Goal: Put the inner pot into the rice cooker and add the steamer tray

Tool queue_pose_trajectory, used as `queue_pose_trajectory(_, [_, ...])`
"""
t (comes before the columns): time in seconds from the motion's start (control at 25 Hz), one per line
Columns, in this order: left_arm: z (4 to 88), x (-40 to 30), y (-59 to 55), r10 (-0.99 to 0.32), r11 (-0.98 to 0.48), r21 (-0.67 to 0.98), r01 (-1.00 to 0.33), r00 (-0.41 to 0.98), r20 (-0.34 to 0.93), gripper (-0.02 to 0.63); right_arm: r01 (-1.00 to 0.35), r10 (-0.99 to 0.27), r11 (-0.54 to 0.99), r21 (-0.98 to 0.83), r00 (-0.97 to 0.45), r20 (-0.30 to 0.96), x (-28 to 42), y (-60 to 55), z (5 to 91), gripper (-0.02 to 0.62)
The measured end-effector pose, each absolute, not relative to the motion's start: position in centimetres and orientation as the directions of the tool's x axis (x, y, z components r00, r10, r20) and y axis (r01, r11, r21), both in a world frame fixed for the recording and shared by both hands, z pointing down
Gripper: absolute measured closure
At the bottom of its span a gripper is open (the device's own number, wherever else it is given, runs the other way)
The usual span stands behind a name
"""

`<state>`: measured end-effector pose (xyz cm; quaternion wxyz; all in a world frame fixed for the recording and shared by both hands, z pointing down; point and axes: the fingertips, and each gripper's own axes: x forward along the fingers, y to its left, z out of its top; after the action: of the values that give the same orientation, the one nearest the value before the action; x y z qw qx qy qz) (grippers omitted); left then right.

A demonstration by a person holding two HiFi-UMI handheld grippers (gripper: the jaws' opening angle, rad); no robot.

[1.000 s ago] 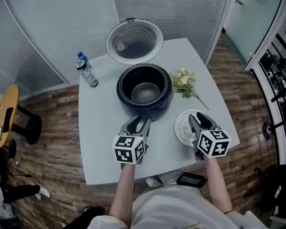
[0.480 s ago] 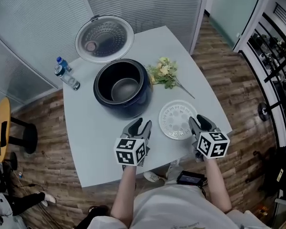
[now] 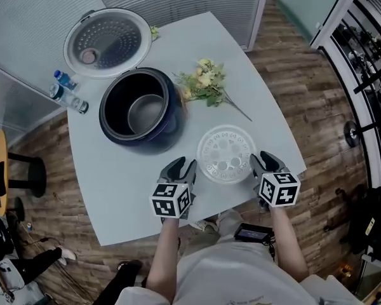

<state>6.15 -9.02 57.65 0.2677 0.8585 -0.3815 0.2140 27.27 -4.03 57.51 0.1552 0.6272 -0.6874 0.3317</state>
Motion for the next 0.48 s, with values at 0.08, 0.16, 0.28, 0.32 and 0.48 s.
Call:
queue_pose_trajectory(0.08, [59.1,6.8,-9.1,-0.527,-0.557,0.302,-0.774,0.610,0.591,0.465,-0.966,-0.741,-0.002,-0.259,-0.173,0.649,27.7,-4.2,59.0,0.446])
queue_pose_trajectory(0.16, [60.6,7.3,-9.1,-0.516,-0.546,0.307,-0.779,0.602,0.609,0.465,-0.966,-0.725,0.002,-0.259,-0.179,0.665,28.1,-4.4,60.4,0.446])
queue_pose_trajectory(0.28, [62.6,8.0,-9.6,-0.499,-0.527,0.320,-0.788,0.591,0.634,0.465,-0.967,-0.702,0.001,-0.256,-0.184,0.689,28.6,-5.0,62.2,0.446])
queue_pose_trajectory(0.32, [63.2,8.1,-9.7,-0.494,-0.519,0.323,-0.791,0.586,0.643,0.465,-0.966,-0.694,0.001,-0.257,-0.185,0.696,28.7,-5.1,62.8,0.446])
queue_pose_trajectory(0.48, [65.0,8.5,-9.9,-0.484,-0.490,0.333,-0.805,0.569,0.665,0.465,-0.964,-0.672,0.002,-0.267,-0.199,0.713,29.2,-5.2,64.6,0.446])
